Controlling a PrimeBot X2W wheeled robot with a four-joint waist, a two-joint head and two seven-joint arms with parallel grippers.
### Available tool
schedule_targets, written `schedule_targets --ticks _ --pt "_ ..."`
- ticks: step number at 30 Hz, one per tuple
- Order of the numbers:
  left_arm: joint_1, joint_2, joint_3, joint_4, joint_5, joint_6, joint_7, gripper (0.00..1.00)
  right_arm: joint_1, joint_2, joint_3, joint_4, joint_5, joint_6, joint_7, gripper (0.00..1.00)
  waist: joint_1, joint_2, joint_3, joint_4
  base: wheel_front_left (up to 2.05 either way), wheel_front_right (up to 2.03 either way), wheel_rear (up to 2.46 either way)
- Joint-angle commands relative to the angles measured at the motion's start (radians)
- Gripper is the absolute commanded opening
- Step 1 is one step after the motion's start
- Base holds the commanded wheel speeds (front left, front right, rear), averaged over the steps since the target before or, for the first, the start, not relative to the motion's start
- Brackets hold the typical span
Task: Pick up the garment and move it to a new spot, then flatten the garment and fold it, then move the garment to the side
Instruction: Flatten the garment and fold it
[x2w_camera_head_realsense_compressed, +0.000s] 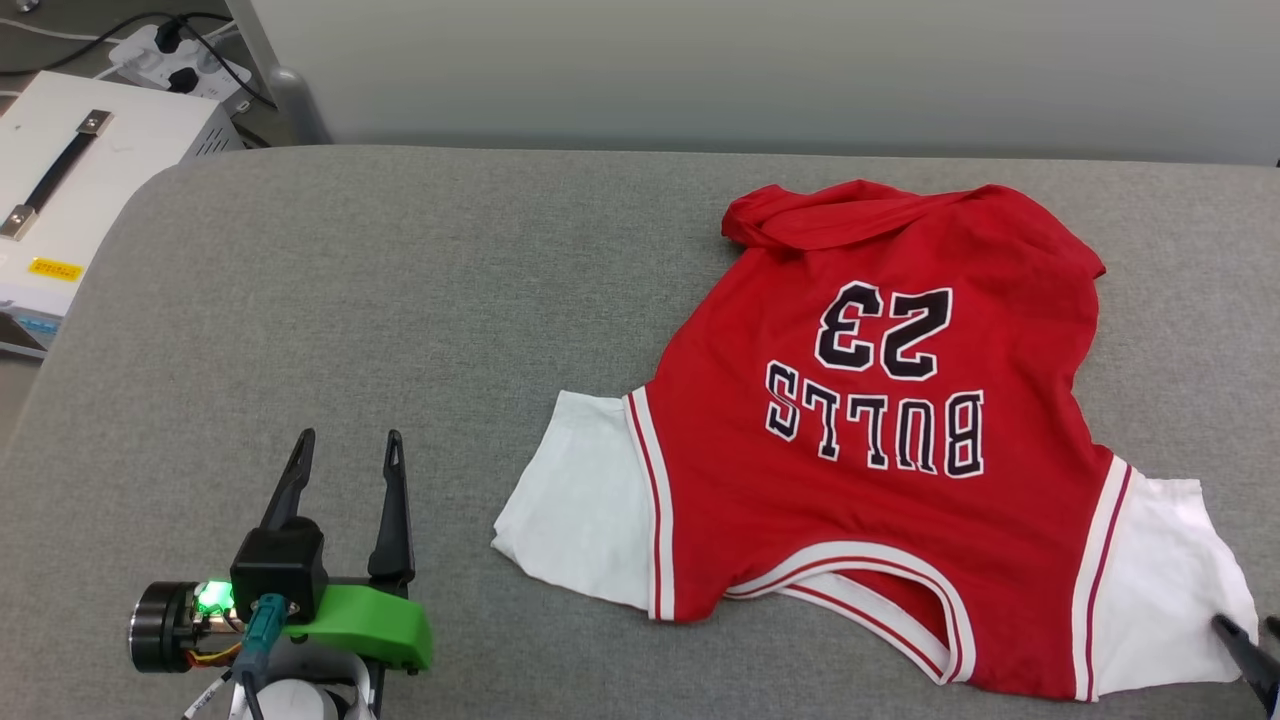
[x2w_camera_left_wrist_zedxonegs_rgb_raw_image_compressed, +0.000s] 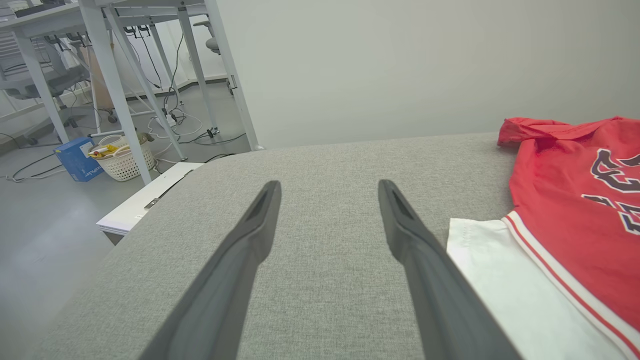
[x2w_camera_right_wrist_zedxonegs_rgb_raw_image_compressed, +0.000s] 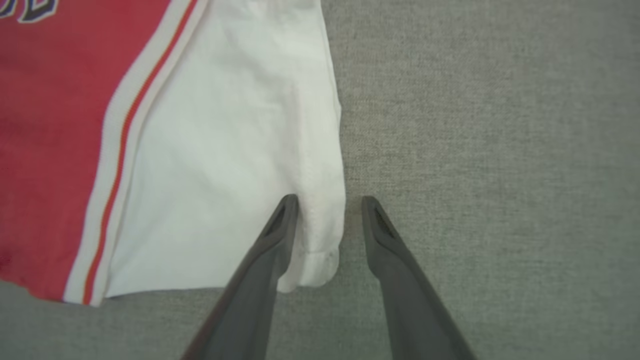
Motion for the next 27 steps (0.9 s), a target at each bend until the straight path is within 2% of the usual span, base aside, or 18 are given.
schedule_targets --ticks 1,4,7,14,17,21,27 --pt "0.012 0.0 0.009 0.003 0.006 -0.008 -0.004 1.0 -0.022 0.004 -0.02 0.007 -0.046 -0.002 -0.061 1.0 0.0 -0.0001 -0.004 -0.004 0.0 0.0 0.0" --pt "0.0 0.009 0.016 0.006 0.003 -0.023 -0.004 1.0 -0.038 0.021 -0.073 -0.001 -0.129 -0.002 -0.178 1.0 0.0 -0.0001 -0.007 -0.009 0.0 0.0 0.0" --pt "-0.023 0.029 0.019 0.009 0.004 -0.047 -0.004 1.0 -0.047 0.065 -0.136 -0.026 -0.22 -0.002 -0.277 1.0 0.0 -0.0001 -0.008 -0.016 0.0 0.0 0.0" --pt "-0.131 0.097 -0.013 0.077 -0.011 -0.132 -0.004 1.0 -0.028 0.194 -0.231 -0.171 -0.391 -0.002 -0.362 1.0 0.0 -0.0001 -0.014 -0.028 0.0 0.0 0.0" --pt "-0.205 0.137 -0.053 0.116 -0.038 -0.157 0.035 1.0 -0.009 0.25 -0.259 -0.256 -0.447 -0.002 -0.374 1.0 0.0 -0.0001 -0.015 -0.034 0.0 0.0 0.0" --pt "-0.302 0.19 -0.144 0.143 -0.12 -0.167 0.143 1.0 0.016 0.313 -0.275 -0.355 -0.509 -0.002 -0.377 1.0 0.0 -0.0001 -0.012 -0.042 0.0 0.0 0.0" --pt "-0.443 0.323 -0.409 0.134 -0.395 -0.168 0.446 1.0 0.049 0.383 -0.276 -0.443 -0.58 -0.002 -0.352 1.0 0.0 -0.0001 0.001 -0.048 0.0 0.0 0.0"
